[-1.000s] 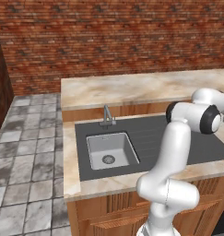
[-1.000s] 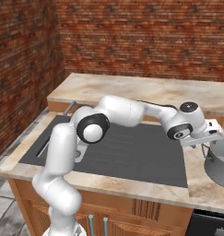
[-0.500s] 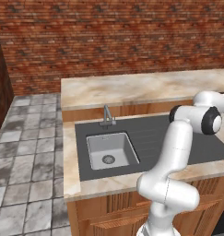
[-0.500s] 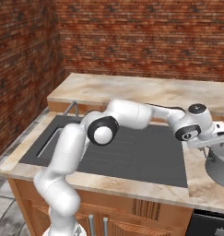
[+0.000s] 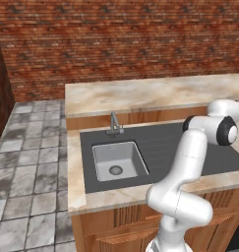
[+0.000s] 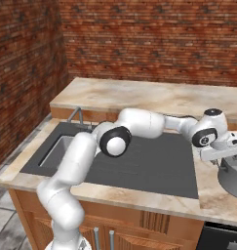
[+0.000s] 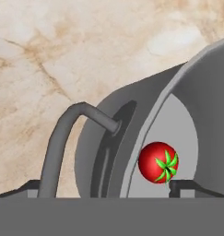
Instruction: Dump the tomato from the pot into the sink. Then turn on the water and wash the tomato. Then turn off the water and put the tomato back in the pot.
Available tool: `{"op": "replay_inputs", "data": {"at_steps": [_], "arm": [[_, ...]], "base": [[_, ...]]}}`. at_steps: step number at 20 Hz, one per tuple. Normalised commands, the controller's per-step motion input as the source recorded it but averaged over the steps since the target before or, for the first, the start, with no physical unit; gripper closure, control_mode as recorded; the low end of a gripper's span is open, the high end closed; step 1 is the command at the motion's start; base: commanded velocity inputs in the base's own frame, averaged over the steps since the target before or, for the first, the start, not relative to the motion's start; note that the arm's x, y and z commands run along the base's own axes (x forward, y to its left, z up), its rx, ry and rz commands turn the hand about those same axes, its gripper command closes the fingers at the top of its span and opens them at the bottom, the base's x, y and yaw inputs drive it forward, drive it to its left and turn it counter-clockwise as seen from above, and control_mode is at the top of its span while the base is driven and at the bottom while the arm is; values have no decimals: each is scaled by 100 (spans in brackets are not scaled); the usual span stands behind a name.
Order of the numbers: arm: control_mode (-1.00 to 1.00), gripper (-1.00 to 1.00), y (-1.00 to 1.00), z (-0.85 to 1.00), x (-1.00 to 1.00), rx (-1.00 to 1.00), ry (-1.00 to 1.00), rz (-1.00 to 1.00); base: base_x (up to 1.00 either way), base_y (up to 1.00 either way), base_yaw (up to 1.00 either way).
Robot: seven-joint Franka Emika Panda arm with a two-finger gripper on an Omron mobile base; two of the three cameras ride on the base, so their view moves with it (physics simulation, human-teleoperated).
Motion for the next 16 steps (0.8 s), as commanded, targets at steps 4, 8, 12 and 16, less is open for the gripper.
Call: {"op": "replay_inputs", "data": {"at_steps": [4, 8, 12, 16], "arm": [[-100, -100, 1, -34, 0, 22, 32, 0], [-100, 100, 15, -26, 0, 25, 34, 0], [-100, 100, 29, -8, -10, 25, 27, 0], [-100, 100, 41, 0, -43, 27, 12, 0]], "base": [[0, 0, 0], [0, 0, 0], [0, 0, 0], [0, 0, 0]]}}
